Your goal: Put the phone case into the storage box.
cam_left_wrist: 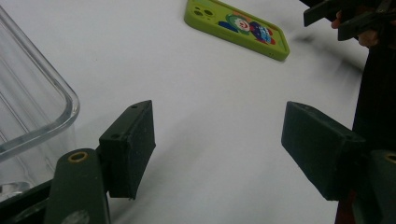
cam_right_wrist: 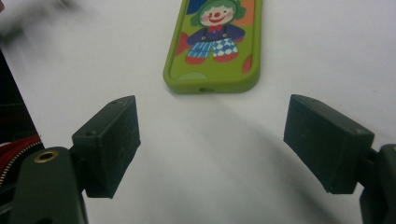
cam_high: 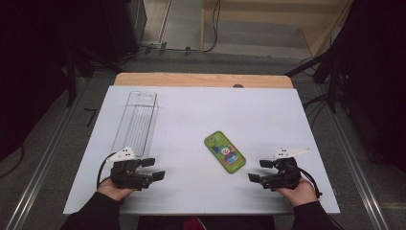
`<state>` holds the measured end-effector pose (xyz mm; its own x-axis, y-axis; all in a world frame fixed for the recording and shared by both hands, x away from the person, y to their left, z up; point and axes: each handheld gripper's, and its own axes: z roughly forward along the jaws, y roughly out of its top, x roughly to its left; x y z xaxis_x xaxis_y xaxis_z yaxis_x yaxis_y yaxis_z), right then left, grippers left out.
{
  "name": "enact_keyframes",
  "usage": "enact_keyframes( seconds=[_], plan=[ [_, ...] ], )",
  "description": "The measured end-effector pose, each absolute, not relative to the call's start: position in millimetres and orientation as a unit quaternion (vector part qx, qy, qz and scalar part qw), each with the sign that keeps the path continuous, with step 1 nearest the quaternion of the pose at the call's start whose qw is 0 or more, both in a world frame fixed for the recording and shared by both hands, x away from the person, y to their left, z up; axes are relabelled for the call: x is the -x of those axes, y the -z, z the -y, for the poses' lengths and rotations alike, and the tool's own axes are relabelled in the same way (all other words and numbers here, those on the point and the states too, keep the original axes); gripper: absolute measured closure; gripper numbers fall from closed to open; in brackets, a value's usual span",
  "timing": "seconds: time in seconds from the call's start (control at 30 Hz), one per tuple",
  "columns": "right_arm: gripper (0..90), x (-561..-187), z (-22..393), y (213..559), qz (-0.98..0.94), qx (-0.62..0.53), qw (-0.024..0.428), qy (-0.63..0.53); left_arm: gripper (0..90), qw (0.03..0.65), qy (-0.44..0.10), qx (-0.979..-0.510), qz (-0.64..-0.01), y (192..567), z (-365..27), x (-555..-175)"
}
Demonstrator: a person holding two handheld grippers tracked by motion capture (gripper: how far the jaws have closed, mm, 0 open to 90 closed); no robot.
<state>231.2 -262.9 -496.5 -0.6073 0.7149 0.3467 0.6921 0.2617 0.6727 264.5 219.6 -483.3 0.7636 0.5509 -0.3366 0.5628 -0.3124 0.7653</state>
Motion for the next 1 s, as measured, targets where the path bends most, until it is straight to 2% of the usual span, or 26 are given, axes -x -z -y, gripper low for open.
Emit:
enact_keyframes(
  seconds=[0.17,0.33,0.37,0.4,1.0],
  plan=[
    [16.9,-236,262,492,-0.793,-0.447,-0.009,-0.414,26.4,0.475,0.007,-0.810,-0.343,483,-219,-264],
    [15.9,-241,260,485,-0.789,-0.447,-0.001,-0.422,26.4,0.475,0.008,-0.810,-0.343,483,-219,-264],
    [13.0,-242,259,484,-0.788,-0.447,-0.001,-0.422,26.4,0.476,0.008,-0.810,-0.343,483,-219,-264],
    [0.0,-245,255,483,-0.790,-0.443,0.002,-0.424,26.4,0.476,0.008,-0.810,-0.343,483,-219,-264],
    [0.0,-264,234,471,-0.787,-0.456,0.025,-0.414,26.4,0.474,0.008,-0.810,-0.344,483,-219,-265]
  ],
)
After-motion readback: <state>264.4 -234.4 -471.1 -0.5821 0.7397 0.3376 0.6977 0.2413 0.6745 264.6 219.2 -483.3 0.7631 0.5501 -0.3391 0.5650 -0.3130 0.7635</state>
